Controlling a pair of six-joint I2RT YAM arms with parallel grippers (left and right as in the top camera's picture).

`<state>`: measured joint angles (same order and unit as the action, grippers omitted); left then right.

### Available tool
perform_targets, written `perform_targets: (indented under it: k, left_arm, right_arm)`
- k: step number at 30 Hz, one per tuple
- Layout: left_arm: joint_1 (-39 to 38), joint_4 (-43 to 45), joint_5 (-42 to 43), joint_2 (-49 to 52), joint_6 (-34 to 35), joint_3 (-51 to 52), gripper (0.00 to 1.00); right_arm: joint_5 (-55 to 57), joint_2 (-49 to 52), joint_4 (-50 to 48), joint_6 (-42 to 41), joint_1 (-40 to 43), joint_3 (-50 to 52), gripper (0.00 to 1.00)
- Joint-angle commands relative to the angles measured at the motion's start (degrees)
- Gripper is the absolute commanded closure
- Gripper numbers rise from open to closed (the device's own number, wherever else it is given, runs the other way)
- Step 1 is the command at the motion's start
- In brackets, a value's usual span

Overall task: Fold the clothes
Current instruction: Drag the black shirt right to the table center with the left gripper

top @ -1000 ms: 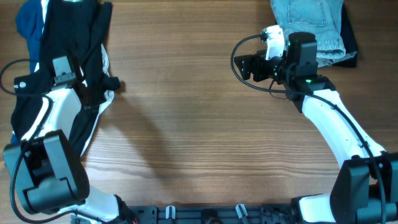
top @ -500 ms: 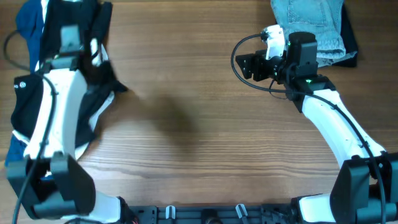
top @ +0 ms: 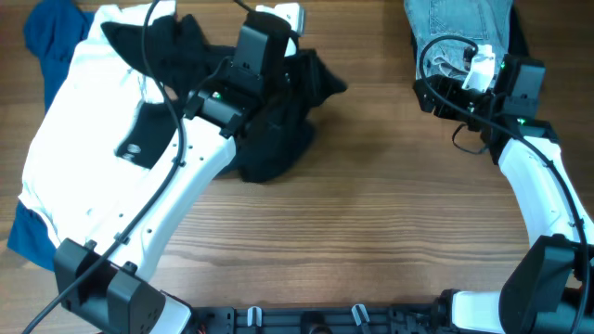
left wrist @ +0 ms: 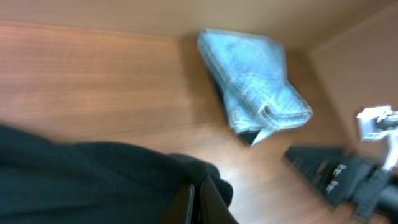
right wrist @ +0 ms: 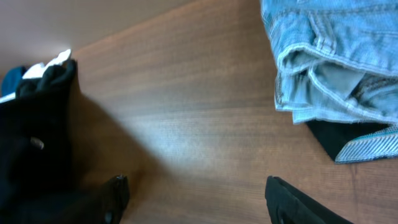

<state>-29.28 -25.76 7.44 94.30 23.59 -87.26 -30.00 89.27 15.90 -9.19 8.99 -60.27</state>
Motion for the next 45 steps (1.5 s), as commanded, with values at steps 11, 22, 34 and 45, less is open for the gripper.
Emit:
perform_targets:
  k: [11, 22, 34, 45]
  left_arm:
    - [-3.63, 29.66, 3.02, 5.95, 6.93, -2.82, 0.96]
    - [-5.14, 44.46, 2.80, 15.06, 7.30, -2.82, 0.00]
    - [22.29, -18.58, -0.81, 2.10, -0.94, -2.80, 0.00]
    - [22.38, -27.28, -11.23, 2.10, -0.94, -2.75, 0.00]
  right_arm:
    - [-2.73, -1.01, 2.82, 2.78, -0.37, -0.81, 0.15]
    - [-10.40, -3.41, 2.86, 2.60, 5.64, -0.81, 0.14]
    - [24.98, 2.62, 2.67, 14.29, -39.98, -0.81, 0.10]
    - [30.40, 19.45, 3.63, 14.95, -44.92, -0.81, 0.26]
